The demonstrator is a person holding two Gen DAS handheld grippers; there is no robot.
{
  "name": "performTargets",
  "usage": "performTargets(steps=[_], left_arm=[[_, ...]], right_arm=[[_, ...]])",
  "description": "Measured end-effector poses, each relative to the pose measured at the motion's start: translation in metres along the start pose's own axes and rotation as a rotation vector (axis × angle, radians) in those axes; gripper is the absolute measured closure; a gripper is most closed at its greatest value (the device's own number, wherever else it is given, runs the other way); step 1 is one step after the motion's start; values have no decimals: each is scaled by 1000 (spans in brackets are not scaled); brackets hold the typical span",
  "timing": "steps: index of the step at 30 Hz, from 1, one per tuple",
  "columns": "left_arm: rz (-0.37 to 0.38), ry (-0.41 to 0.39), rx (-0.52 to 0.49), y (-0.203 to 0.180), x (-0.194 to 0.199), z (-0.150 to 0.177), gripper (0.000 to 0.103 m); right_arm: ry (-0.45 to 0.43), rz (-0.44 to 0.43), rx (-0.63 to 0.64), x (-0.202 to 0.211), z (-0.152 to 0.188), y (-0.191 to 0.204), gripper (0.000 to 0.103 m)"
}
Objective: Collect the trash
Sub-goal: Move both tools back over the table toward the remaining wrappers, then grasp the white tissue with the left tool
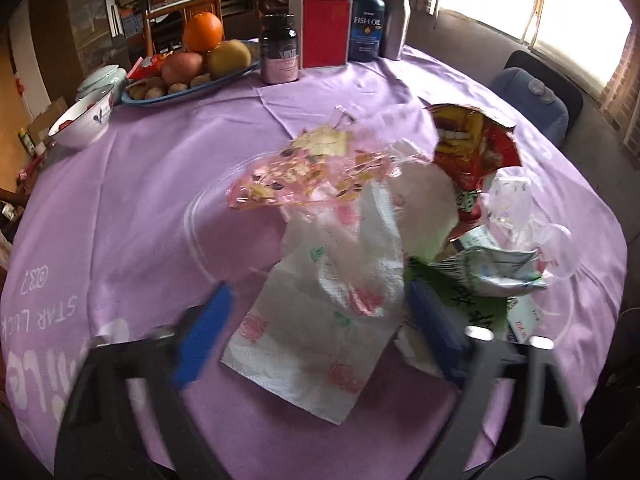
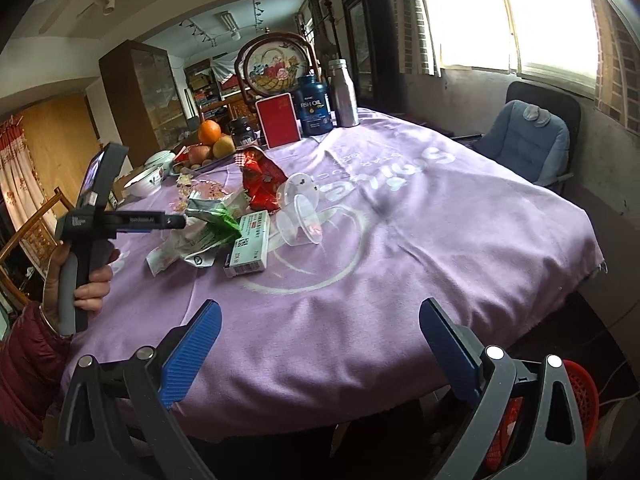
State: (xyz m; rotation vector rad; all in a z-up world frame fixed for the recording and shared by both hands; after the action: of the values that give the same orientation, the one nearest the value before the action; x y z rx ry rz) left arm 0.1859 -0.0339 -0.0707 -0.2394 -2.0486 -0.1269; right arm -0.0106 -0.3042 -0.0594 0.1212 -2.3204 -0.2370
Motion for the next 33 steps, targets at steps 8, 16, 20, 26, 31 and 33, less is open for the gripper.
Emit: performTargets(steps=[8, 16, 20, 26, 31, 33], left_arm=[[-76, -61, 142, 86, 29, 31, 73], [8, -61, 210, 106, 43, 49, 40], [19, -121, 214, 101, 64, 45, 24], [-9, -165, 176, 82, 76, 26, 13], [-11, -116, 143, 67, 51, 6, 9], [-5, -98, 147, 64, 41, 1, 9]], right_arm=[[19, -17, -9, -11, 1, -2, 6], [47, -57, -8, -20, 1, 8, 6], [40, -56, -7, -18, 1, 8, 6], [54, -69, -19, -21, 5, 5, 6], [51, -71, -28, -19, 5, 3, 6], [50, -71, -31, -18, 5, 2, 6]])
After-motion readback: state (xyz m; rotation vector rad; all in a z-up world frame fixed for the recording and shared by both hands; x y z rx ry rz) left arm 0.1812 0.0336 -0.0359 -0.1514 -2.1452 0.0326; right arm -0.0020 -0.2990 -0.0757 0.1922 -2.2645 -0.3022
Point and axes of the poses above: each gripper's, at about its wrist camera, not at the fingertips, and x roughly against the way its jaws point, y to its left, z to its underside, the point moved 5 cm from there along -x, roughly the way its jaws point, and after that the axes turned 9 degrees about y, right-handed, at the moved point
